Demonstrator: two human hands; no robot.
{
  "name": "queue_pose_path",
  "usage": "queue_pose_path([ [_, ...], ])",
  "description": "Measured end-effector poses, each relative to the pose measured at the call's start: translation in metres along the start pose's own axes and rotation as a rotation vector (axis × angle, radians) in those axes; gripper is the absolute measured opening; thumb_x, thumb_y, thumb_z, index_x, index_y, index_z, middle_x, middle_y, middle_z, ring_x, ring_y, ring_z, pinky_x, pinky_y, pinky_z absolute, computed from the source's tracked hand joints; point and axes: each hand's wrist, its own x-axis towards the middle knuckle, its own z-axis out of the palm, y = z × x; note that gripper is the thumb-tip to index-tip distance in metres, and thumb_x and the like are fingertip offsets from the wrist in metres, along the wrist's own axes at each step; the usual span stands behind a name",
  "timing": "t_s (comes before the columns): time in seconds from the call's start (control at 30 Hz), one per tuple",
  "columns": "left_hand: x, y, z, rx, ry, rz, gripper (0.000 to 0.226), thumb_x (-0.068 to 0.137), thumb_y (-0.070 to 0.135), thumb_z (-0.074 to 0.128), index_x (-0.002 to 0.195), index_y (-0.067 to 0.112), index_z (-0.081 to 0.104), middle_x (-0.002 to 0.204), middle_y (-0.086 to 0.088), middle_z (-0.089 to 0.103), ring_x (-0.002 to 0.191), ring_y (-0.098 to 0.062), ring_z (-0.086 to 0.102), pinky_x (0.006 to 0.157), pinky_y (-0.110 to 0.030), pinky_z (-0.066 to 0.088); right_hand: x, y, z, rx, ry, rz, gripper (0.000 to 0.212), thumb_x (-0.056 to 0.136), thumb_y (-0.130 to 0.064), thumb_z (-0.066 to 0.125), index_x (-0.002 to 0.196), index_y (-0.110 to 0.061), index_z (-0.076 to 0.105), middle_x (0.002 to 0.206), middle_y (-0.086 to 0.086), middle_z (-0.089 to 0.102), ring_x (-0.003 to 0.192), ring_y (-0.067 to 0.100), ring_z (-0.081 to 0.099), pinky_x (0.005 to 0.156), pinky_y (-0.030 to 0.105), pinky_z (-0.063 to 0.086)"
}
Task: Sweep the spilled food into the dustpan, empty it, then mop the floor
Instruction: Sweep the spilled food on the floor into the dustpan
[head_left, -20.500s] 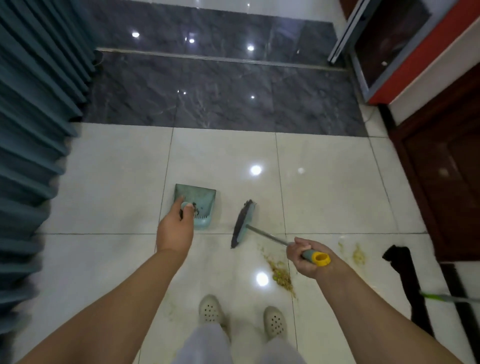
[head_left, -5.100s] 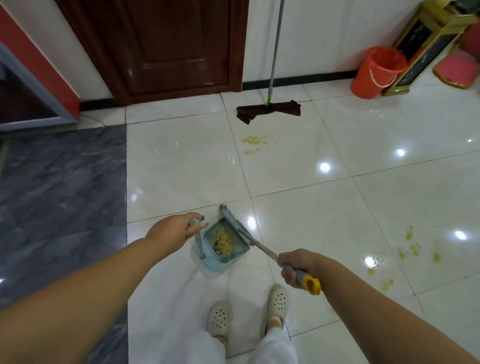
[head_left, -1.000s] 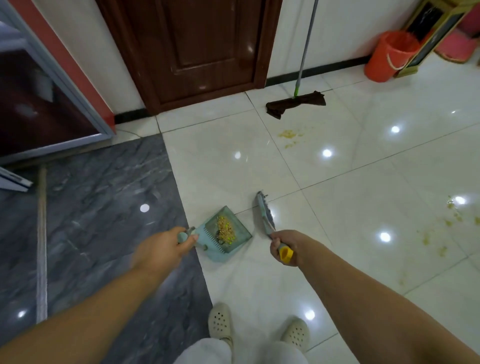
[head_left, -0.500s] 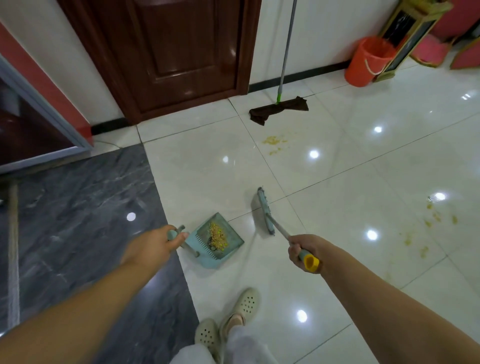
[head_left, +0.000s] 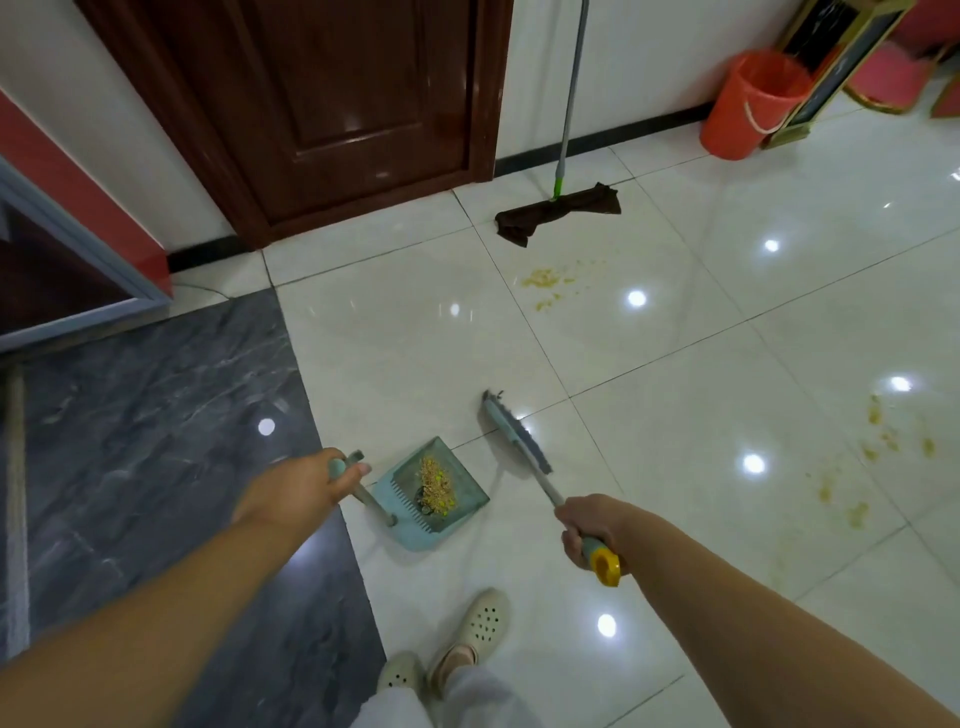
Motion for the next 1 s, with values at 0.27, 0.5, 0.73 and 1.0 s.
queue_pose_path([
  [0.27, 0.014, 0.004, -0.008, -0.031, -0.031, -0.031, 0.048, 0.086, 0.069, 0.033, 0.091, 0.029, 0.06, 0.077, 0.003, 0.062, 0.071, -0.013, 0.056, 0.06, -0.027, 0.04, -0.034, 0.001, 0.009, 0.02, -0.219, 0.076, 0.007, 0.092, -0.006, 0.05, 0.087, -0.003, 0.045, 0.046, 0.008, 0.046, 0.029, 0.011, 0.039, 0.031, 0.014, 0.037],
  [0.5, 0.01, 0.001, -0.008, -0.023, -0.037, -0.014, 0.046, 0.087, 0.069, 0.035, 0.085, 0.029, 0.057, 0.079, 0.002, 0.062, 0.073, -0.017, 0.057, 0.063, -0.028, 0.041, -0.046, -0.003, 0.005, -0.012, -0.151, 0.022, 0.011, 0.093, -0.01, 0.049, 0.086, -0.006, 0.043, 0.044, 0.006, 0.044, 0.028, 0.01, 0.038, 0.031, 0.013, 0.035],
  [0.73, 0.002, -0.006, -0.009, -0.029, -0.07, 0.065, 0.041, 0.09, 0.061, 0.037, 0.085, 0.026, 0.058, 0.084, 0.001, 0.066, 0.079, -0.019, 0.061, 0.067, -0.028, 0.046, -0.031, -0.012, 0.02, -0.039, -0.01, -0.024, 0.017, 0.096, -0.014, 0.051, 0.085, -0.004, 0.043, 0.037, 0.006, 0.042, 0.024, 0.011, 0.037, 0.031, 0.012, 0.035],
  [1.0, -0.006, -0.054, -0.029, 0.025, -0.03, 0.139, 0.037, 0.092, 0.053, 0.04, 0.09, 0.023, 0.061, 0.088, 0.002, 0.068, 0.082, -0.019, 0.062, 0.068, -0.027, 0.048, -0.024, 0.021, 0.096, 0.123, -0.079, 0.037, 0.013, 0.095, -0.011, 0.051, 0.088, -0.003, 0.045, 0.042, 0.008, 0.045, 0.027, 0.012, 0.041, 0.032, 0.014, 0.038],
])
